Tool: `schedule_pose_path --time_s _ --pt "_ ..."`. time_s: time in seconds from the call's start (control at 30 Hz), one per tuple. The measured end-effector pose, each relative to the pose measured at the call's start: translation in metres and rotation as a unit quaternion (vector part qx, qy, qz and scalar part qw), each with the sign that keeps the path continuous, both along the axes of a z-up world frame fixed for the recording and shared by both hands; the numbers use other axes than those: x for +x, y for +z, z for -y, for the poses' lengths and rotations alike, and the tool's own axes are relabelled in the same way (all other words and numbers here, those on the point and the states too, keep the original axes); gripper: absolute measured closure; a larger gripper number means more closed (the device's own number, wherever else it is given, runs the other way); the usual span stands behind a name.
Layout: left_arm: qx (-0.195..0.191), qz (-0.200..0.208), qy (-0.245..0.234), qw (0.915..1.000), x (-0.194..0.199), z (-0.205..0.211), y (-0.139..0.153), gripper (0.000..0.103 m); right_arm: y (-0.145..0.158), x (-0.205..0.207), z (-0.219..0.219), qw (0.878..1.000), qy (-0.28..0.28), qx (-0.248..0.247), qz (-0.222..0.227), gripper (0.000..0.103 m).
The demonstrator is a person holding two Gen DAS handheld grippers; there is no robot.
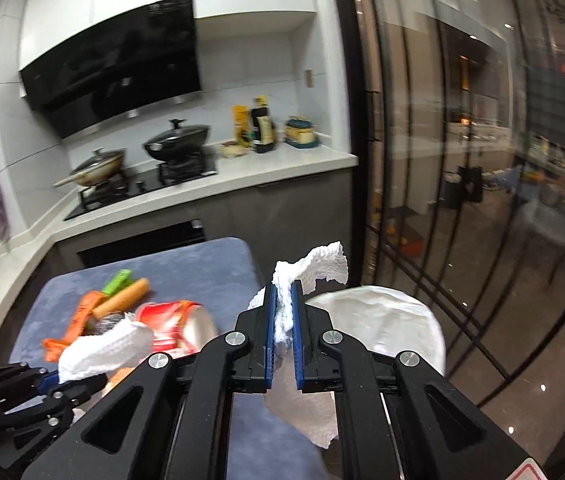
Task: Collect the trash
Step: 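Carry both white cloths over the bin and open both tools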
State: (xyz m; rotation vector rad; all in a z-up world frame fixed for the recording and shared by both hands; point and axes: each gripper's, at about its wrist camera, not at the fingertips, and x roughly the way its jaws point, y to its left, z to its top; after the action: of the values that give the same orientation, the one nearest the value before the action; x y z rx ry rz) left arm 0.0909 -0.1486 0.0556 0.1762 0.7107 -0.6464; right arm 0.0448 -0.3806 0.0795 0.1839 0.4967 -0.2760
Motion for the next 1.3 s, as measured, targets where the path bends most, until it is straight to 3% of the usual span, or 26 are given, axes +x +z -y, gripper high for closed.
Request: schedule_pose_path --time_s 0.4,0.6,0.77,0.83,0.9,0.97,1.2,1.3 --pt "0.016 -0.029 -0.065 0.9973 0.022 0.114 -0.038 0.091 -0.052 0.01 0.084 0.997 -0.055 0.014 -0.044 0.096" --pt "0.022 -0.062 -0.07 0.9953 0.04 0.14 -0.06 0.09 -0.071 0.023 0.108 0.995 -0.07 0.037 -0.063 0.096" --pt "0.023 -0.061 -0.069 0.9955 0.046 0.15 -0.069 0.09 -0.083 0.033 0.117 0.993 -0.074 0.054 -0.075 0.091" --pt "0.019 -0.066 -0.067 0.9954 0.049 0.15 -0.071 0.086 -0.083 0.035 0.117 0.993 -0.077 0.055 -0.075 0.089" --pt "0.015 -0.067 -0.064 0.9956 0.051 0.15 -0.072 0.077 -0.083 0.037 0.117 0.993 -0.08 0.054 -0.073 0.081" --pt "0.01 -0.069 -0.06 0.9958 0.055 0.15 -0.072 0.069 -0.08 0.037 0.117 0.993 -0.082 0.052 -0.065 0.065" --pt "-0.004 -0.054 -0.052 0.9972 0.057 0.145 -0.065 0.049 -0.067 0.035 0.111 0.994 -0.09 0.039 -0.044 0.055" --pt "-0.009 -0.048 -0.049 0.9976 0.056 0.139 -0.062 0.048 -0.064 0.031 0.105 0.995 -0.087 0.035 -0.037 0.054"
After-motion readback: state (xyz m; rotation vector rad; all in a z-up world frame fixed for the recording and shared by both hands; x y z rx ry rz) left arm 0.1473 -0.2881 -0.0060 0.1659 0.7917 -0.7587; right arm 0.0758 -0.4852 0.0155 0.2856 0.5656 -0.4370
